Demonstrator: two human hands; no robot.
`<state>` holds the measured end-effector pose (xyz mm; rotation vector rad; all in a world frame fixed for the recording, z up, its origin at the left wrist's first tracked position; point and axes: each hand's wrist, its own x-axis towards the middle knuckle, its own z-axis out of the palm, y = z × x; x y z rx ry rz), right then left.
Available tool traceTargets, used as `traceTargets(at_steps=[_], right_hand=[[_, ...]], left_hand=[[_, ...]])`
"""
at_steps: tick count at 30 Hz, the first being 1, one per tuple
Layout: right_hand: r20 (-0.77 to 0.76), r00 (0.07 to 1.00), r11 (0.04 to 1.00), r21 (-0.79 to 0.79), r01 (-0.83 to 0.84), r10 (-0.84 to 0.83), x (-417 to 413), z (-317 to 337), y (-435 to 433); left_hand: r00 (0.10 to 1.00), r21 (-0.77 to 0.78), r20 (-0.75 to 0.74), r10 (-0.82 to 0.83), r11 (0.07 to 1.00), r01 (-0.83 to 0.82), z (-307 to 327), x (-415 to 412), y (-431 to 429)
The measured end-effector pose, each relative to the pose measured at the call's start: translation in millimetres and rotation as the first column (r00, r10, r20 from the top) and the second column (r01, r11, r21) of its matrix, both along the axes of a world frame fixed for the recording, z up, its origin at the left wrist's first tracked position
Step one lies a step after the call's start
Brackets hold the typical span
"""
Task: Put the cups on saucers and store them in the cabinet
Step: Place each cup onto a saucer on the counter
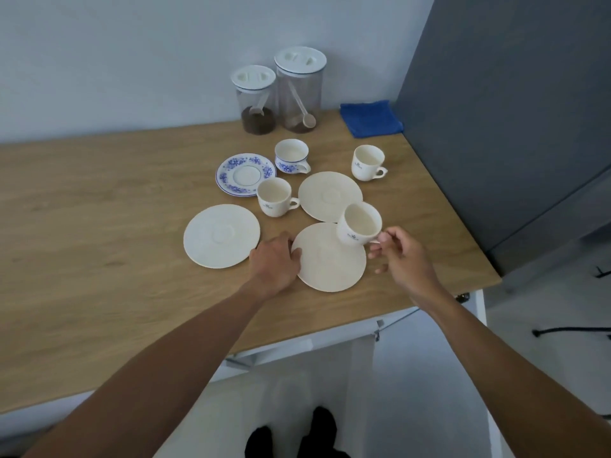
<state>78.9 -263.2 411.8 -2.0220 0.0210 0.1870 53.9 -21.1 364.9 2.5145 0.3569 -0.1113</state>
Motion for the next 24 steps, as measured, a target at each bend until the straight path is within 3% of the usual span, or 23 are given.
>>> traceTargets(at_steps=[7, 24], right_hand=[[-0.007, 0.991, 0.991, 0.009, -0.135, 0.135, -13, -19, 18], [-0.005, 0.985, 0.982, -0.076, -0.173, 0.173, -12, -22, 22]], left_hand=[[0.999, -0.027, -0.014, 0.036, 0.999, -0.036, 0, 0, 0], [0.998, -0.066, 0.014, 0.064, 0.996, -0.063, -2, -1, 0]])
